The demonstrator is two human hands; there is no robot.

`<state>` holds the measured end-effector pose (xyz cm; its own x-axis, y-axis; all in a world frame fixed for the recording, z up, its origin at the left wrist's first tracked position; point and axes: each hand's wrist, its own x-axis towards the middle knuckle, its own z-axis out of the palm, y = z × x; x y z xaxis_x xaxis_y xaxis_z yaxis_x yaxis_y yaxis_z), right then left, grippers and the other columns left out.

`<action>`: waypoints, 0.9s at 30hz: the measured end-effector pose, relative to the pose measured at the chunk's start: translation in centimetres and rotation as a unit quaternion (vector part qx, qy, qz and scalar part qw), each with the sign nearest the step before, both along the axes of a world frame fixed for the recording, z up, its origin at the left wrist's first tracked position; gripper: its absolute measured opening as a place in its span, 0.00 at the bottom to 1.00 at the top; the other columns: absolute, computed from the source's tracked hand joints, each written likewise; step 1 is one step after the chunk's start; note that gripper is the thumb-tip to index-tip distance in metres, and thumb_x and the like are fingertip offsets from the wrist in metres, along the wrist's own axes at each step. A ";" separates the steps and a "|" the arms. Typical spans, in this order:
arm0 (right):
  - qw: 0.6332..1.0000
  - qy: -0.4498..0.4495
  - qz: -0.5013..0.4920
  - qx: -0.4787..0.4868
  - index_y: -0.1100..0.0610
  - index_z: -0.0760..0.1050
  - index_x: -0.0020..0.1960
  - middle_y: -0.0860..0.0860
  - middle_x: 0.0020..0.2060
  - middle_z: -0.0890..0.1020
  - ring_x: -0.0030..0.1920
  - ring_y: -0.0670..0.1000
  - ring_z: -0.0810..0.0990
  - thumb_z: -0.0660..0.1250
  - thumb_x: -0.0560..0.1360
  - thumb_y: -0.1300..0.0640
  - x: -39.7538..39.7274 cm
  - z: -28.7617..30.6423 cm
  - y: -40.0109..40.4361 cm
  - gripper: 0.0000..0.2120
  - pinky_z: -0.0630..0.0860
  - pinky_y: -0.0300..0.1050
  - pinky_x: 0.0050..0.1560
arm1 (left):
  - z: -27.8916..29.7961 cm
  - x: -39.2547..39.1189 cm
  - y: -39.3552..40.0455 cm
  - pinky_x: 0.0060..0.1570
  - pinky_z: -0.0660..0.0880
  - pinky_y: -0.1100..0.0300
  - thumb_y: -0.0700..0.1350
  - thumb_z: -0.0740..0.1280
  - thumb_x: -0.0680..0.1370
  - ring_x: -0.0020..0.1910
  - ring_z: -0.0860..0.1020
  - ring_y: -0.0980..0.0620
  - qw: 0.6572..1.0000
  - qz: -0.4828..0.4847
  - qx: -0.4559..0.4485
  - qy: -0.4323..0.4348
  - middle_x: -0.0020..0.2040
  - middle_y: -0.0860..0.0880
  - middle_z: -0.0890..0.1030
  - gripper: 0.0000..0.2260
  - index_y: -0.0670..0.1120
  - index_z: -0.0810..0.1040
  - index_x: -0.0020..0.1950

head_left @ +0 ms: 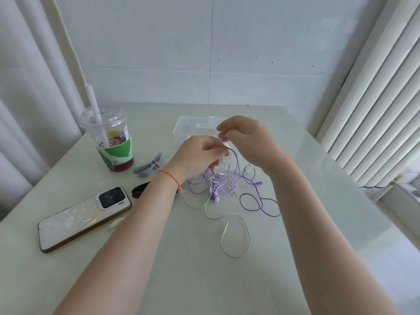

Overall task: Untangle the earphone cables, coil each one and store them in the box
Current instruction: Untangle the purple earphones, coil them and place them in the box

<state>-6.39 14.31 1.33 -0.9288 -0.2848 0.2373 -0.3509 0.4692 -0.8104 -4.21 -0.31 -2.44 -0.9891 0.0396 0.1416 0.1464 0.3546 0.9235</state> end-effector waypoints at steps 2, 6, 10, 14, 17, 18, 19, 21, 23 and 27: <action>0.997 -0.039 0.049 0.038 0.53 0.78 0.52 0.52 0.40 0.83 0.37 0.49 0.80 0.56 0.74 0.65 0.3 -0.2 -0.3 0.16 0.78 0.46 0.46 | 0.2 0.1 0.0 0.37 0.72 0.59 0.39 0.67 0.76 0.31 0.73 0.50 1.000 -0.006 0.009 0.001 0.30 0.49 0.78 0.07 0.42 0.82 0.39; 0.991 -0.081 0.052 0.095 0.56 0.77 0.52 0.50 0.33 0.78 0.30 0.48 0.72 0.55 0.75 0.63 0.3 -0.2 -0.1 0.13 0.68 0.37 0.30 | 0.5 0.3 -0.3 0.35 0.71 0.63 0.37 0.65 0.77 0.30 0.73 0.52 0.999 -0.012 0.040 -0.012 0.34 0.45 0.78 0.06 0.38 0.81 0.43; 0.986 -0.067 0.034 0.151 0.55 0.79 0.50 0.47 0.34 0.76 0.33 0.47 0.71 0.63 0.76 0.54 0.1 -0.1 0.6 0.07 0.66 0.40 0.33 | 0.3 0.0 -0.5 0.37 0.73 0.62 0.34 0.61 0.77 0.37 0.76 0.53 0.997 -0.008 0.052 -0.050 0.38 0.48 0.80 0.09 0.46 0.77 0.48; 0.970 -0.026 0.042 0.236 0.58 0.82 0.48 0.53 0.37 0.80 0.24 0.42 0.70 0.67 0.75 0.57 0.1 0.3 1.5 0.07 0.65 0.31 0.21 | -0.5 -0.2 -1.2 0.32 0.71 0.69 0.34 0.64 0.76 0.38 0.76 0.56 0.995 -0.033 -0.076 -0.062 0.42 0.51 0.79 0.12 0.51 0.77 0.47; 0.967 -0.033 0.044 0.248 0.58 0.81 0.47 0.51 0.35 0.77 0.18 0.41 0.69 0.69 0.74 0.56 0.2 0.5 1.9 0.06 0.60 0.29 0.16 | -0.8 -0.1 -1.5 0.26 0.67 0.70 0.35 0.67 0.76 0.26 0.76 0.57 0.993 -0.032 -0.078 -0.088 0.35 0.50 0.79 0.05 0.45 0.79 0.44; 0.966 -0.030 0.043 0.252 0.57 0.81 0.47 0.48 0.35 0.76 0.20 0.41 0.70 0.70 0.74 0.55 0.3 0.5 2.1 0.06 0.60 0.29 0.17 | -0.8 -0.1 -1.8 0.26 0.68 0.69 0.37 0.69 0.76 0.24 0.74 0.57 0.992 -0.028 -0.075 -0.094 0.33 0.50 0.79 0.03 0.44 0.80 0.44; 0.965 -0.025 0.041 0.256 0.56 0.81 0.47 0.46 0.34 0.75 0.24 0.42 0.70 0.71 0.73 0.53 0.3 0.6 2.2 0.06 0.61 0.29 0.19 | -0.7 -0.1 -2.1 0.27 0.69 0.66 0.40 0.70 0.76 0.24 0.73 0.56 0.992 -0.026 -0.073 -0.098 0.31 0.51 0.79 0.02 0.43 0.81 0.43; 0.969 -0.016 0.023 0.245 0.54 0.81 0.45 0.44 0.32 0.72 0.29 0.42 0.69 0.72 0.73 0.51 0.0 0.5 2.6 0.07 0.64 0.34 0.26 | -0.5 0.0 -2.9 0.27 0.68 0.65 0.43 0.73 0.75 0.24 0.70 0.55 0.991 -0.025 -0.065 -0.110 0.31 0.51 0.78 0.06 0.41 0.82 0.45; 0.980 0.004 -0.023 0.198 0.54 0.80 0.43 0.43 0.30 0.71 0.29 0.43 0.69 0.72 0.73 0.52 -0.6 0.4 2.9 0.06 0.64 0.39 0.31 | -0.3 0.1 -3.6 0.25 0.65 0.69 0.45 0.73 0.74 0.23 0.68 0.57 0.991 -0.016 -0.060 -0.115 0.32 0.51 0.76 0.09 0.39 0.82 0.47; 0.984 0.110 -0.133 0.031 0.54 0.78 0.44 0.44 0.28 0.70 0.28 0.43 0.67 0.69 0.75 0.53 -1.3 0.5 2.5 0.05 0.64 0.39 0.32 | -0.4 -0.1 -4.0 0.32 0.67 0.69 0.46 0.75 0.73 0.27 0.72 0.62 0.991 0.039 -0.108 -0.074 0.31 0.56 0.78 0.04 0.47 0.83 0.41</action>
